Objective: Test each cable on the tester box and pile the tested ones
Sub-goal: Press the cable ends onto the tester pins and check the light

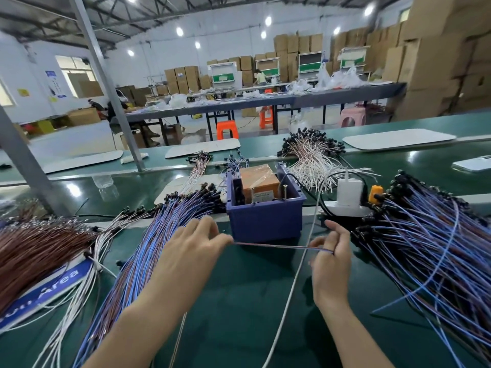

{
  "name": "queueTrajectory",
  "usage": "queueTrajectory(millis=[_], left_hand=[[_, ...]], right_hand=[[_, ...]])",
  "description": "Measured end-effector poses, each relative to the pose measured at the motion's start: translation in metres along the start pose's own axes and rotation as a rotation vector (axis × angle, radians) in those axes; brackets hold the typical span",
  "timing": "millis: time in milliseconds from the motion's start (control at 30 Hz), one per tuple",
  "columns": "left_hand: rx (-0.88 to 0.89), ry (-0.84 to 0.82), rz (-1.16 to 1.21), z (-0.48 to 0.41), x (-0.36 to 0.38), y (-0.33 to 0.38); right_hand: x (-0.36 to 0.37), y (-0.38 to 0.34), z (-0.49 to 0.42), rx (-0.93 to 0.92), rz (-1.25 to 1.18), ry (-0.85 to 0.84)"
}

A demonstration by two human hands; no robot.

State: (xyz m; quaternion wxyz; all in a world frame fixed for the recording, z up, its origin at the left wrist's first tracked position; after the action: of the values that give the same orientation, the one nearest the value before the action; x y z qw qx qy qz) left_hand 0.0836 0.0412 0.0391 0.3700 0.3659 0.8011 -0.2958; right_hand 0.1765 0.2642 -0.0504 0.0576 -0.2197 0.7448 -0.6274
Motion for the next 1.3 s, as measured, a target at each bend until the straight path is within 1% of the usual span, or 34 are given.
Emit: queueTrajectory(millis=[67, 100, 167, 233, 267, 333, 367, 400, 500, 533, 633, 700, 733, 833, 933, 1000, 1167, 1300], left_hand=[[-0.094, 0.191, 0.145, -0.002, 0.0, 0.011], [-0.101, 0.28, 0.239, -0.004, 0.003, 0.022], [-0.061, 0.38, 0.348, -0.004, 0.013, 0.052], [0.023, 0.416, 0.345, -0.004, 0.027, 0.078], [0.055, 0.421, 0.335, -0.004, 0.033, 0.087], [0.074, 0.433, 0.351, -0.004, 0.041, 0.094], [0.077, 0.434, 0.361, -0.005, 0.044, 0.095], [0.08, 0.433, 0.362, -0.005, 0.048, 0.095], [0.093, 0.434, 0.34, 0.001, 0.055, 0.091], [0.09, 0.431, 0.341, 0.002, 0.056, 0.089], [0.073, 0.428, 0.38, 0.002, 0.056, 0.088], [0.037, 0.436, 0.404, 0.001, 0.053, 0.086], [0.006, 0.44, 0.411, 0.0, 0.052, 0.085], [-0.134, 0.413, 0.456, 0.001, 0.051, 0.077], [-0.421, 0.387, 0.609, 0.008, 0.054, 0.065], [-0.546, 0.398, 0.748, 0.013, 0.061, 0.059], [-0.614, 0.397, 0.903, 0.015, 0.066, 0.06], [-0.641, 0.346, 0.831, 0.004, 0.079, 0.059]], right_hand=[[0.002, -0.001, 0.004, -0.024, -0.041, -0.074], [0.004, -0.002, 0.006, -0.038, -0.036, -0.12], [0.008, -0.002, 0.011, -0.099, 0.004, -0.209], [0.014, 0.001, 0.016, -0.177, 0.071, -0.304], [0.016, 0.002, 0.019, -0.227, 0.085, -0.379], [0.021, 0.007, 0.025, -0.247, 0.077, -0.592], [0.022, 0.01, 0.026, -0.268, 0.09, -0.669], [0.022, 0.01, 0.026, -0.309, 0.13, -0.699], [0.022, 0.009, 0.022, -0.42, 0.25, -0.615], [0.022, 0.007, 0.022, -0.459, 0.274, -0.617], [0.023, 0.005, 0.024, -0.421, 0.208, -0.63], [0.02, 0.001, 0.024, -0.437, 0.257, -0.539], [0.018, -0.002, 0.021, -0.405, 0.265, -0.468], [0.012, -0.006, 0.018, -0.384, 0.284, -0.24], [0.011, -0.006, 0.019, -0.364, 0.301, -0.15], [0.012, -0.008, 0.02, -0.389, 0.321, -0.134], [0.015, -0.013, 0.02, -0.41, 0.305, -0.144], [0.018, -0.014, 0.015, -0.402, 0.302, -0.127]])
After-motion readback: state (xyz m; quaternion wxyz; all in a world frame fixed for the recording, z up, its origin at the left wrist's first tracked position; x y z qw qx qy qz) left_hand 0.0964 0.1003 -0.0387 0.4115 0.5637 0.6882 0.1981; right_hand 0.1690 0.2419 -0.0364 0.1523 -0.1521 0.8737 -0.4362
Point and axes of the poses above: each hand's wrist, its own z-axis away from the middle knuckle, its own x-axis out of the palm, y = z × x, the point moved 3 cm from there along -z, towards the middle knuckle
